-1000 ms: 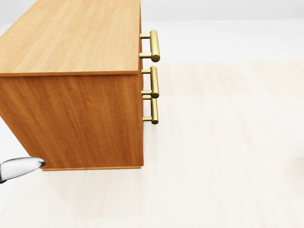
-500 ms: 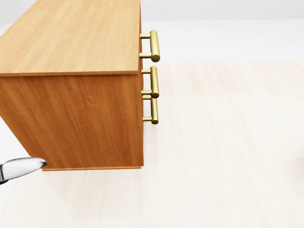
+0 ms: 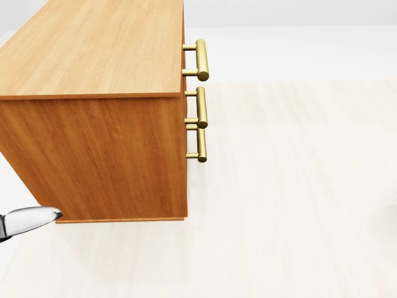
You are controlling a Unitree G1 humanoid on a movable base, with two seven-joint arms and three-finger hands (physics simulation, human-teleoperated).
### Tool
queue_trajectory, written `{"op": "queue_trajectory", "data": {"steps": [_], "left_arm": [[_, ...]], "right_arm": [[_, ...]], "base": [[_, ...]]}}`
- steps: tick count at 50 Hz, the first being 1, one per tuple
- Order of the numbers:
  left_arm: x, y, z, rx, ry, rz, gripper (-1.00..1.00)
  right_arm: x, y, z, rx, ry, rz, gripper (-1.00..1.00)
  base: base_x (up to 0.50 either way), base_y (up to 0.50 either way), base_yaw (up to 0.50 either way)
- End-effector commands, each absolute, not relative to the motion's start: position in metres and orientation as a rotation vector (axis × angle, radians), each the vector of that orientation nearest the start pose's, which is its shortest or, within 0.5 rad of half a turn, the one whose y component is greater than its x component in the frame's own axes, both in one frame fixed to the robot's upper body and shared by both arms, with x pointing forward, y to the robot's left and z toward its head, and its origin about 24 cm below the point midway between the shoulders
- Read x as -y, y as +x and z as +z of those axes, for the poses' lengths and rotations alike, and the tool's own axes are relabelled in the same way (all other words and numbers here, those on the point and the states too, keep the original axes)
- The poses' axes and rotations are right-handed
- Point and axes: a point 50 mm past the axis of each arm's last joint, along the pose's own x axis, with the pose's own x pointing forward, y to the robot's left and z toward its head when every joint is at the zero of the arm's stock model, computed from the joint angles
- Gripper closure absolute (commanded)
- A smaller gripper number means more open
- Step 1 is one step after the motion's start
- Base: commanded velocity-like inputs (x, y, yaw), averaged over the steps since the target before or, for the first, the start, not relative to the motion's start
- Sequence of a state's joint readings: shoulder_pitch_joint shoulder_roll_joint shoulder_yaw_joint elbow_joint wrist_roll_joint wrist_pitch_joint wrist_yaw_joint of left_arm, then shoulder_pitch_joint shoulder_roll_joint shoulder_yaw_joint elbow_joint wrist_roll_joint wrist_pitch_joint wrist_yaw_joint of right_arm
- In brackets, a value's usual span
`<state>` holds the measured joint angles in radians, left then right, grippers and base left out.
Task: Put the bowl on top of the cabinet.
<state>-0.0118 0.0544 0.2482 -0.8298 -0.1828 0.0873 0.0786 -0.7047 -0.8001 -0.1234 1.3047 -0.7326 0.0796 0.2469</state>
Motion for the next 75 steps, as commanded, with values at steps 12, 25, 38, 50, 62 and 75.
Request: {"op": "queue_trajectory", "data": {"steps": [12, 25, 38, 50, 62, 75], "left_arm": [[-0.197, 0.186, 0.216, 0.768, -0.054, 0.204, -1.00], [-0.197, 0.186, 0.216, 0.769, -0.053, 0.204, -1.00], [-0.197, 0.186, 0.215, 0.762, -0.052, 0.204, -1.00], [-0.197, 0.186, 0.214, 0.760, -0.050, 0.204, -1.00], [-0.196, 0.187, 0.213, 0.753, -0.049, 0.202, -1.00], [-0.196, 0.187, 0.212, 0.750, -0.048, 0.202, -1.00]], "right_arm": [[0.404, 0.281, 0.057, -0.909, -0.987, -0.214, -1.00], [0.402, 0.275, 0.046, -0.928, -0.960, -0.203, -1.00], [0.400, 0.273, 0.040, -0.930, -0.952, -0.195, -1.00], [0.398, 0.273, 0.038, -0.926, -0.947, -0.191, -1.00], [0.398, 0.273, 0.038, -0.914, -0.933, -0.192, 1.00], [0.397, 0.273, 0.036, -0.907, -0.923, -0.190, 1.00]], "base": [[0.00, 0.00, 0.00], [0.00, 0.00, 0.00], [0.00, 0.00, 0.00], [0.00, 0.00, 0.00], [0.00, 0.00, 0.00], [0.00, 0.00, 0.00]]}}
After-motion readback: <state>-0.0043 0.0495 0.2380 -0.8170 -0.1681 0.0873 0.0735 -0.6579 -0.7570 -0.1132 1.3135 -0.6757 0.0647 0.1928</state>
